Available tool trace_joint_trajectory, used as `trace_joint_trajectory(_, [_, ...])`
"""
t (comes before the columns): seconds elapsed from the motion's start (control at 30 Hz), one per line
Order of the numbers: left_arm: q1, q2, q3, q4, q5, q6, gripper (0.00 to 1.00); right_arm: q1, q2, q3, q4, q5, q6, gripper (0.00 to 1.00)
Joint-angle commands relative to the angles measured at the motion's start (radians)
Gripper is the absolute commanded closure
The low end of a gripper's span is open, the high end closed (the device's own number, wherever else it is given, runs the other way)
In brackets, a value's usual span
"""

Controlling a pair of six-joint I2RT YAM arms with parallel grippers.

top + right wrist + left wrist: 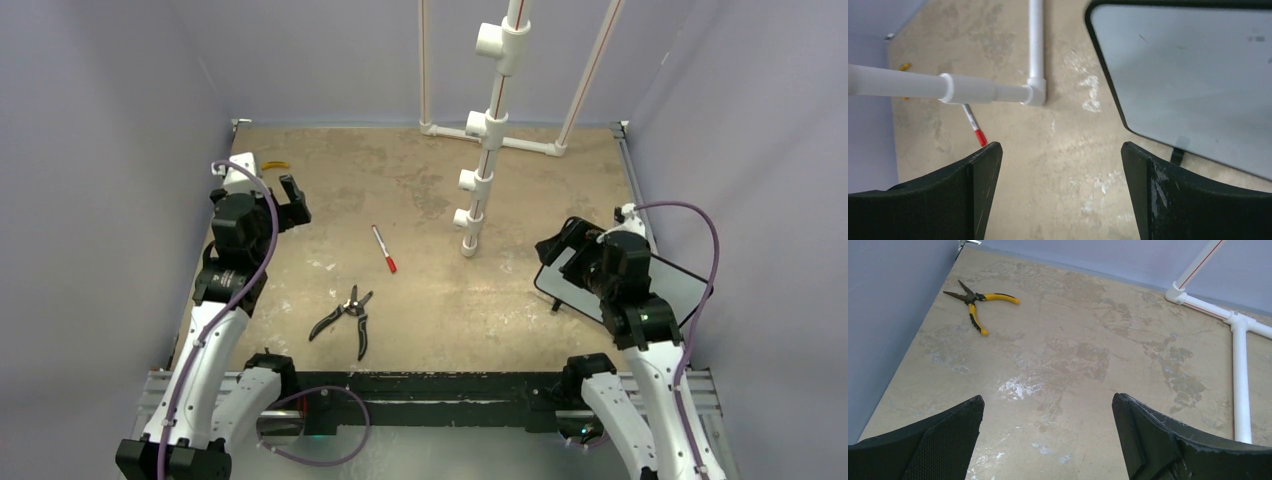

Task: Write a sentence on the whiteboard
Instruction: Move the whiteboard to the center of the board.

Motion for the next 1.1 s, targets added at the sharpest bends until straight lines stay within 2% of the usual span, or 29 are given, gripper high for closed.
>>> trace_joint_trajectory(0.0, [-0.004, -0.011, -0.006, 0.031, 0.044, 0.012, 0.01, -0.002, 0.079, 0.022, -0.165, 0.073, 0.105, 0.09])
trace_joint_trajectory(0.13, [-0.023, -0.004, -0.012, 0.033, 0.048, 0.024, 0.01, -0.003, 0.124, -0.032, -0.162, 0.059, 0.165, 0.09])
trace_joint_trajectory(0.23, [-0.036, 0.006, -0.011, 0.031, 0.051, 0.025, 0.01, -0.002, 0.165, -0.054, -0.165, 0.062, 0.196, 0.14])
trace_joint_trajectory(0.3, [-0.050, 0.004, -0.012, 0.032, 0.050, 0.029, 0.01, -0.002, 0.184, -0.054, -0.168, 0.107, 0.200, 0.18])
trace_joint_trajectory(0.43, [-0.080, 0.006, -0.012, 0.029, 0.037, 0.033, 0.01, -0.003, 0.205, -0.041, -0.195, 0.172, 0.237, 0.18])
trace_joint_trajectory(0.63, [-0.136, 0.002, -0.016, 0.028, 0.041, 0.036, 0.01, -0.002, 0.211, -0.051, -0.189, 0.247, 0.294, 0.24])
trace_joint_trajectory(0.9, [-0.185, -0.005, -0.018, 0.029, 0.042, 0.036, 0.01, -0.002, 0.298, -0.054, -0.181, 0.269, 0.273, 0.27])
trace_joint_trajectory(1.07, [-0.199, -0.012, -0.020, 0.032, 0.047, 0.036, 0.01, -0.002, 0.343, -0.055, -0.158, 0.322, 0.235, 0.34])
